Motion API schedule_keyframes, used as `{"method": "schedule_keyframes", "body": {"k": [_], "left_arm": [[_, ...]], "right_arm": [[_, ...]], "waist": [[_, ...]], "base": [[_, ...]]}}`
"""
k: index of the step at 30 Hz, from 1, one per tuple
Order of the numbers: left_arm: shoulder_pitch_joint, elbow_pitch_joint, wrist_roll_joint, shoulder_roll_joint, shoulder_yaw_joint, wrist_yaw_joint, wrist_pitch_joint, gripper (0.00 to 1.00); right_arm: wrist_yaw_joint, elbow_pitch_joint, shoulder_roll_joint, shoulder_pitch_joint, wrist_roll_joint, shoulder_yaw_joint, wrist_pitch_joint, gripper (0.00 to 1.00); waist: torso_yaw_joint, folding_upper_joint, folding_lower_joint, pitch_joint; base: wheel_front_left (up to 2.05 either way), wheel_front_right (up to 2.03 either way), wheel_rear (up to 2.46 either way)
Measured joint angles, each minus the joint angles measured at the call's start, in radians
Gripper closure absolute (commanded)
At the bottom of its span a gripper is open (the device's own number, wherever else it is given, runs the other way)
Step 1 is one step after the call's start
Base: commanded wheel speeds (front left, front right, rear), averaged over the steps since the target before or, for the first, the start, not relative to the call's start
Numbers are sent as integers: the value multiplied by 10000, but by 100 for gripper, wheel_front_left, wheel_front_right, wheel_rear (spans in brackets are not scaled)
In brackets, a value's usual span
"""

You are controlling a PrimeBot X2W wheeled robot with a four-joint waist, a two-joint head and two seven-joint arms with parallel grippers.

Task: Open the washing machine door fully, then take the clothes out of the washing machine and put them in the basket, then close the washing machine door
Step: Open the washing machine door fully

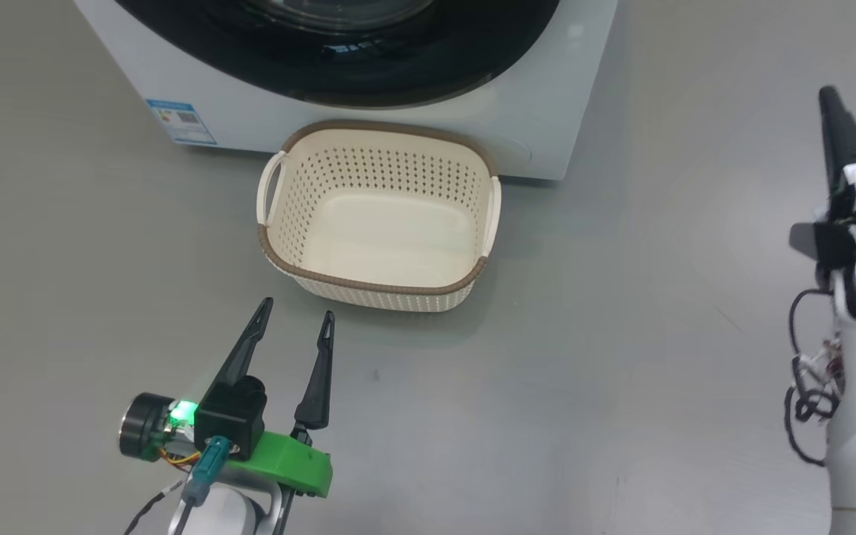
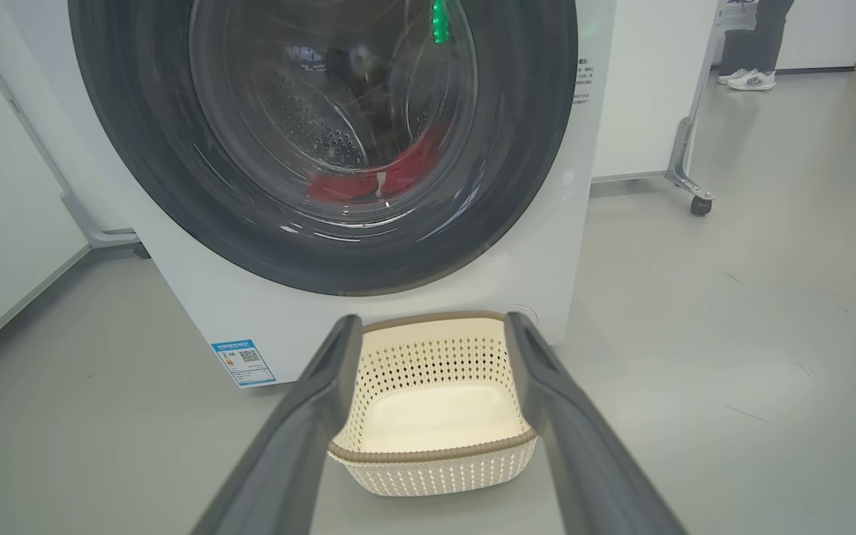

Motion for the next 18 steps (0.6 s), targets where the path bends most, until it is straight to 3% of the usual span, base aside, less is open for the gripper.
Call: {"method": "schedule_keyframes", "body": {"k": [8, 18], "left_arm": [[-351, -12, -132, -6, -360, 13, 0, 0], [-906, -261, -439, -19, -683, 73, 0, 0]], "right_arm": [[-627, 105, -727, -1819, 556, -303, 1035, 100], [-1024, 518, -1340, -3608, 698, -598, 1476, 100]], "waist": [[606, 0, 0, 694], [1118, 0, 0, 1499]], "base": [[0, 0, 0], [0, 0, 0]]}}
